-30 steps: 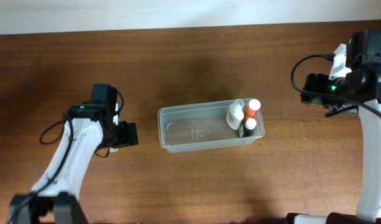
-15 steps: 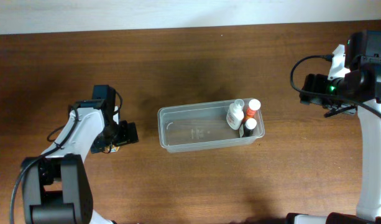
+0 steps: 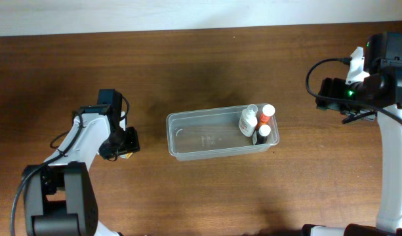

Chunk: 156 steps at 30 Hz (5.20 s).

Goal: Pack container
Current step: 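Grasp the gold-capped jar with the left gripper, then carry the gold jar into the container and release, then grasp the white-and-red toothpaste box with the left gripper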

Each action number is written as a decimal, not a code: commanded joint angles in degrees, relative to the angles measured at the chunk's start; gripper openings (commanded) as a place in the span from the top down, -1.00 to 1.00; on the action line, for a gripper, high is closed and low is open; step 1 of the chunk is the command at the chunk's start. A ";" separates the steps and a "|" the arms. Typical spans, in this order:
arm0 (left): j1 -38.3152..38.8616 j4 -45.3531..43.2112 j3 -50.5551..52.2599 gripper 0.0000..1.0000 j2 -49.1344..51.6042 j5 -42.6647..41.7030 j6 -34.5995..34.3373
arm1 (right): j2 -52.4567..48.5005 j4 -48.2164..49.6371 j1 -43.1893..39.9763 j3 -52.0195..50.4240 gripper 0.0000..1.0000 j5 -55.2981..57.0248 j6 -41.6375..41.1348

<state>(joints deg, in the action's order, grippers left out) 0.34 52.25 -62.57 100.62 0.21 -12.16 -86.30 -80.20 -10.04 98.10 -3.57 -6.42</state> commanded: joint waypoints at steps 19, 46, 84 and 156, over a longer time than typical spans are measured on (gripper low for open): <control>-0.13 -2.54 2.62 -0.16 0.70 0.17 0.00 | 0.33 -0.17 -0.11 -0.42 -0.55 -0.52 0.24; 8.37 6.16 -7.98 0.42 -11.61 1.68 -0.68 | 0.31 -0.15 -0.11 -0.42 -0.55 -0.52 0.24; 43.10 -18.25 -12.83 -0.13 3.65 -2.32 -17.77 | 0.31 -0.44 -0.11 -0.42 -0.55 -0.52 0.26; -1.16 6.16 -15.72 0.38 -12.79 3.39 -4.57 | 0.31 -0.57 -0.09 -0.42 -0.56 -0.55 0.46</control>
<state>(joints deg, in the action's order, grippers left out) -6.83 58.78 -76.51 95.55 5.50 -21.56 -86.30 -80.79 -10.04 97.91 -3.77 -6.00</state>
